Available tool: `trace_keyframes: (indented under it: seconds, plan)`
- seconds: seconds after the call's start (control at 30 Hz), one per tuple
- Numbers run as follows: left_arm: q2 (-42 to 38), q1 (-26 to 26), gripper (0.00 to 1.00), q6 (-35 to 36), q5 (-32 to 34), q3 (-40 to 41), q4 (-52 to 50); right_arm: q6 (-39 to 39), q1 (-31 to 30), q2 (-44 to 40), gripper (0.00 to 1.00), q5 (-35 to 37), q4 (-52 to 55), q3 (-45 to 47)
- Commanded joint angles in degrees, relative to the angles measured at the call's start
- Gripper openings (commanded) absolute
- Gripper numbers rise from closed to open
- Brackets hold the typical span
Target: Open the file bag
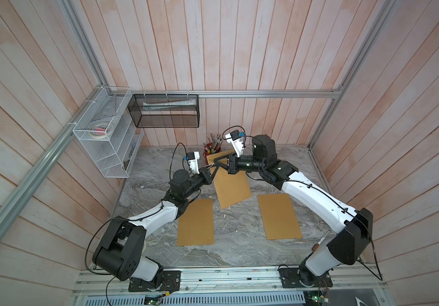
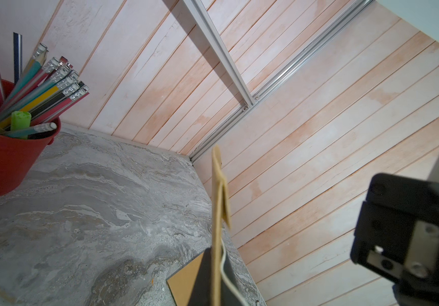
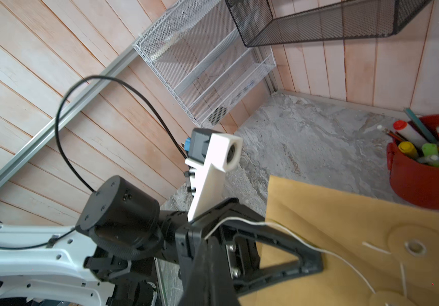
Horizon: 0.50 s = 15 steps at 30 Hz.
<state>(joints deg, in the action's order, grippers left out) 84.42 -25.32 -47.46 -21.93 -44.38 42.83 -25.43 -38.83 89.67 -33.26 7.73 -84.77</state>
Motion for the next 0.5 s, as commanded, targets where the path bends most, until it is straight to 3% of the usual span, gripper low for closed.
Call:
trace_keyframes:
  seconds: [0.0,0.47]
  plan:
    - [-1.50,0.71,0.00,0.00,1.31,-1.10,0.41,-1.62,0.51,-2.61,0.00,0.74,-2.77,3.34]
    - [-2.64,1.86,0.00,1.58,1.64,-2.47,-1.64,-7.04,2.56,-10.19,0.00,1.95,-7.50,20.72]
